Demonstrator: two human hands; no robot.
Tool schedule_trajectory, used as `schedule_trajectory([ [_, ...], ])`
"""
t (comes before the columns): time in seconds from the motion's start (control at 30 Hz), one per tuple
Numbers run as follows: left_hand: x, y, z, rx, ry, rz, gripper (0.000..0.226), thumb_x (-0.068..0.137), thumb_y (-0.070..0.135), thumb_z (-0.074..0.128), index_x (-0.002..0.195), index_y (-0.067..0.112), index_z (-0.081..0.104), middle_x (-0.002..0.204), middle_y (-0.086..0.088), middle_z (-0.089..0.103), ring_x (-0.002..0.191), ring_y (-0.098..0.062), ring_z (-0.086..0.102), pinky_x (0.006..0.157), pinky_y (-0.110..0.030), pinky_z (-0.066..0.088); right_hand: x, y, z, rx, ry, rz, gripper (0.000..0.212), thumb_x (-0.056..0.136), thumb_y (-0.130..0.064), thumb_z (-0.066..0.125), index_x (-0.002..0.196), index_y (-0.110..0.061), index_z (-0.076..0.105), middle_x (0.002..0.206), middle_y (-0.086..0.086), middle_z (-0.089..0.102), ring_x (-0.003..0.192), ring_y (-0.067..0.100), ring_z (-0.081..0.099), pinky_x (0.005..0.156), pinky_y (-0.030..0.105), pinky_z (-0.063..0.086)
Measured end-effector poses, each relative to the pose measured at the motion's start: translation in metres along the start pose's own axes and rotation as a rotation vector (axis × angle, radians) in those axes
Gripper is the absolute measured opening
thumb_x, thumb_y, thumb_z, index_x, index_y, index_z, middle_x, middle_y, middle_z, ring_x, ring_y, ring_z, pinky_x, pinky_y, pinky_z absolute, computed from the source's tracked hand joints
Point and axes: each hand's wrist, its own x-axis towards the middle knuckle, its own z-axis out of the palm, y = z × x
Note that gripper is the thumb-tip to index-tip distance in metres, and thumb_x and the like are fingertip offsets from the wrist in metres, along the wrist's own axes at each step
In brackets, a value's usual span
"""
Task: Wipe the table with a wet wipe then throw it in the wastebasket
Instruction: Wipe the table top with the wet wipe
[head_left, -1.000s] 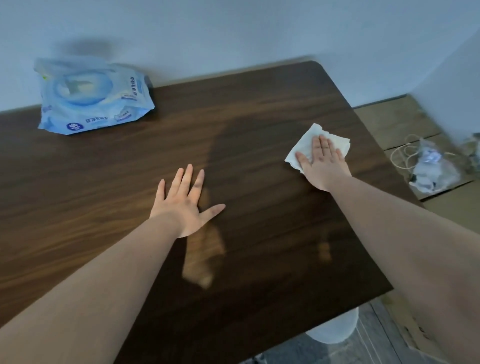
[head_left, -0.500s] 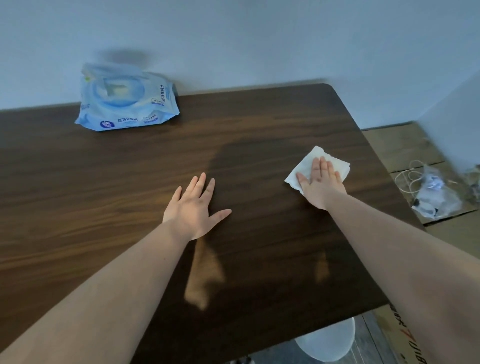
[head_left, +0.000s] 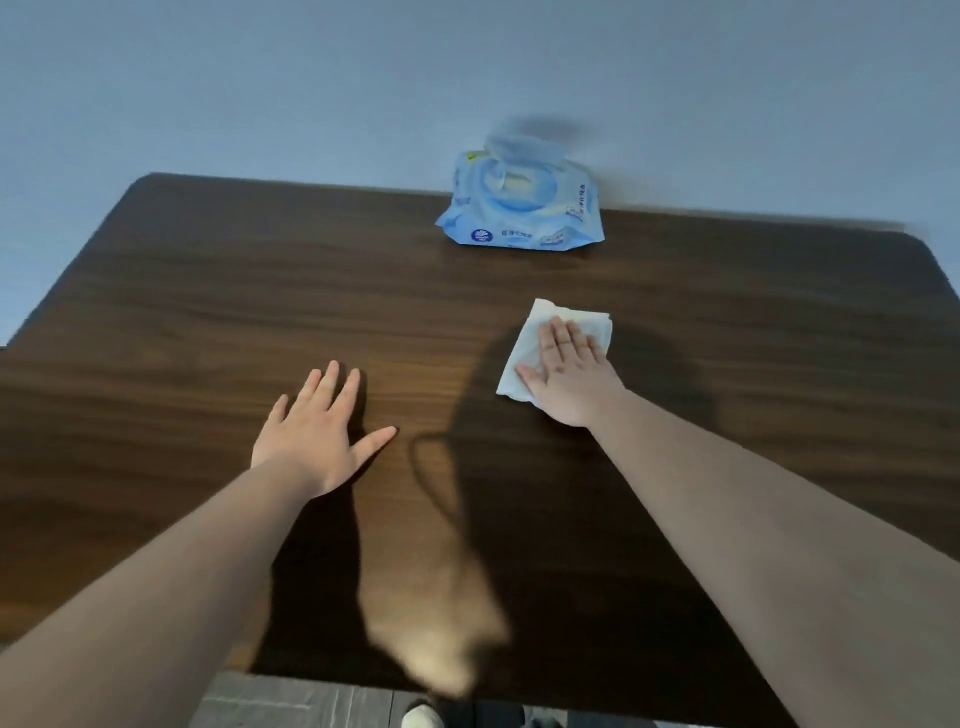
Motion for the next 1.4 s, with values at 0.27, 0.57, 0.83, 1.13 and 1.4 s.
schedule_trajectory([
  [0.27,-0.046,-0.137,0.026,-0.09,-0.046,-0.335,0.111,0.068,0.087,0.016,0.149,0.018,-0.012,0.159,-0.006,-0.013,0.146,-0.021,-0.01,0.118,-0.043,0.007,0.041,-0.163,0.009,-0.078,0.025,-0.216,0.072,0.097,-0.055,0.012,0.15,-0.012,-0.01,0.159,0.005,-0.014,0.146,0.02,-0.014,0.116,0.04,-0.009],
  [0.57,-0.057,-0.185,0.047,-0.186,0.008,-0.391,0.114,0.062,0.092,0.01,0.148,0.022,-0.016,0.158,-0.003,-0.021,0.144,-0.02,-0.018,0.116,-0.047,-0.004,0.075,-0.298,0.017,-0.186,0.011,-0.428,0.072,0.096,-0.055,0.012,0.15,-0.013,-0.01,0.159,0.005,-0.015,0.145,0.02,-0.015,0.118,0.041,-0.008],
  [0.83,-0.055,-0.19,0.052,-0.256,0.035,-0.369,0.112,0.065,0.092,0.018,0.148,0.026,-0.016,0.157,0.0,-0.022,0.144,-0.02,-0.02,0.116,-0.047,-0.009,0.084,-0.384,0.025,-0.212,0.002,-0.535,0.071,0.097,-0.055,0.013,0.149,-0.014,-0.011,0.159,0.006,-0.016,0.146,0.022,-0.014,0.116,0.042,-0.009],
  [1.13,-0.055,-0.188,0.053,-0.257,0.035,-0.375,0.112,0.065,0.09,0.02,0.148,0.025,-0.015,0.158,0.001,-0.021,0.143,-0.019,-0.022,0.116,-0.049,-0.01,0.082,-0.432,0.038,-0.229,0.013,-0.6,0.07,0.097,-0.054,0.012,0.15,-0.013,-0.009,0.16,0.006,-0.013,0.146,0.022,-0.012,0.117,0.042,-0.007],
  [1.4,-0.056,-0.187,0.052,-0.232,0.061,-0.354,0.119,0.063,0.092,0.024,0.15,0.019,-0.008,0.16,-0.001,-0.013,0.145,-0.02,-0.014,0.116,-0.048,-0.004,0.035,-0.388,0.051,-0.147,0.013,-0.57,0.072,0.096,-0.055,0.016,0.15,-0.015,-0.009,0.16,0.003,-0.012,0.146,0.019,-0.012,0.116,0.04,-0.008],
])
